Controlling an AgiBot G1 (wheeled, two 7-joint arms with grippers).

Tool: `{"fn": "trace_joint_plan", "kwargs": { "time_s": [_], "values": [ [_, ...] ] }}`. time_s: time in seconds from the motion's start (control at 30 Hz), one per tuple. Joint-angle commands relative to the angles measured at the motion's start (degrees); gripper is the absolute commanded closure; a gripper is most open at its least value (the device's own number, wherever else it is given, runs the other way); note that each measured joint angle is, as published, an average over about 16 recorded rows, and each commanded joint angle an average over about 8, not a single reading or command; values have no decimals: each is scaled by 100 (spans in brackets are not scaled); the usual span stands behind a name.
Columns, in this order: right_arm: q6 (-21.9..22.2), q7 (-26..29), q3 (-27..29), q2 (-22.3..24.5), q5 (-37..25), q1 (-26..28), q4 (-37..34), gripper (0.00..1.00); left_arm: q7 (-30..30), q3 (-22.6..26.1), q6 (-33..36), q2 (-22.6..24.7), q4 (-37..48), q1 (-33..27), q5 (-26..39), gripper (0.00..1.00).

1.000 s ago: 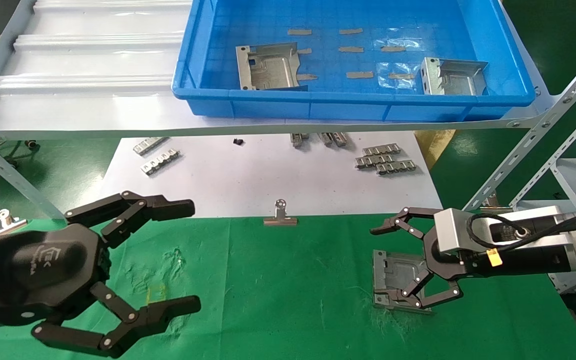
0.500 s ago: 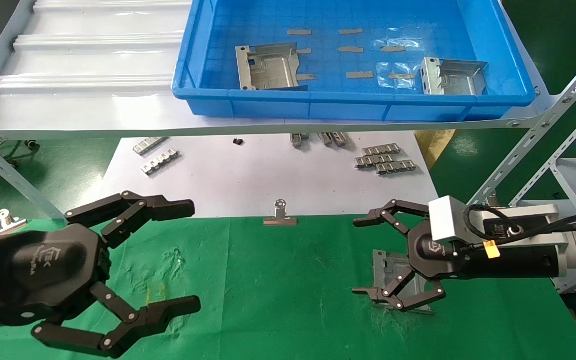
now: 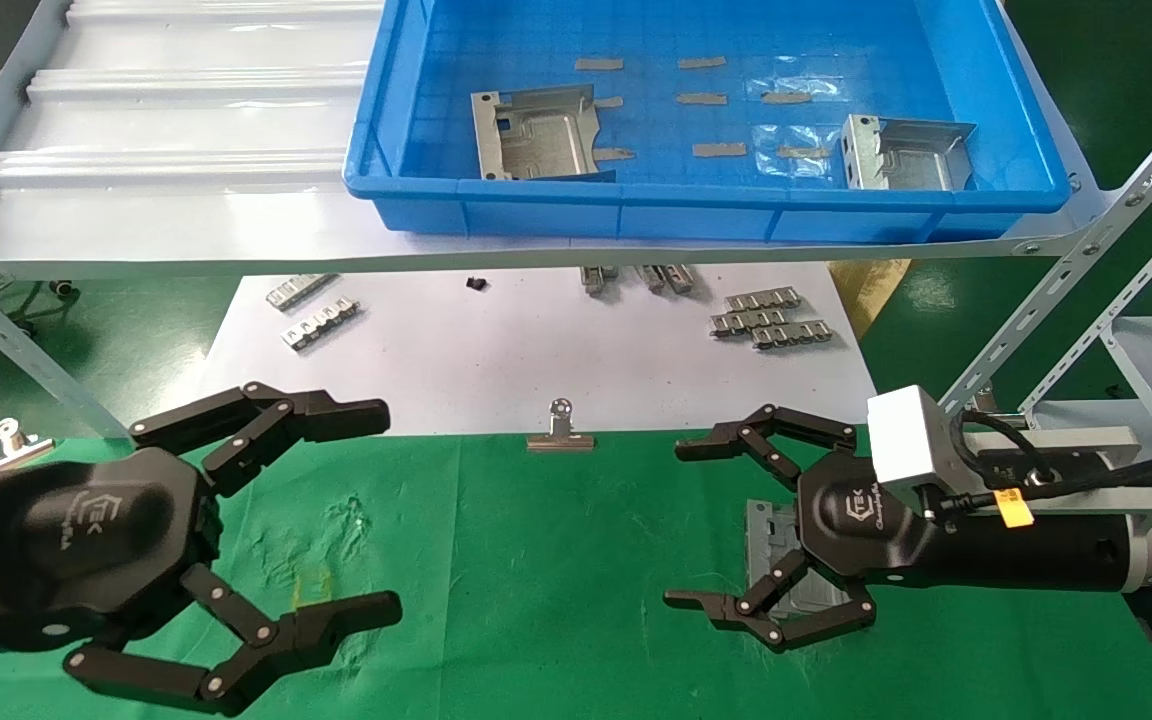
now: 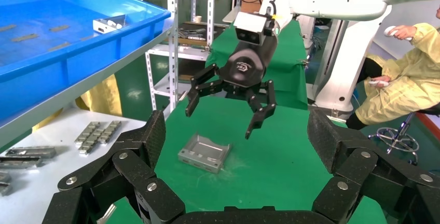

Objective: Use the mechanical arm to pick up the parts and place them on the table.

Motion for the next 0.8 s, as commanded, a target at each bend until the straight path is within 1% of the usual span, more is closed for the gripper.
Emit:
{"fn": "trace_joint_plan", "kwargs": {
  "time_s": [0.03, 0.8],
  "values": [
    [19, 153, 181, 50, 25, -128, 189, 0, 0, 0, 0, 0, 0, 0, 0, 0],
    [244, 1918, 2260, 621, 312, -1600, 2368, 0, 0, 0, 0, 0, 0, 0, 0, 0]
  ]
}}
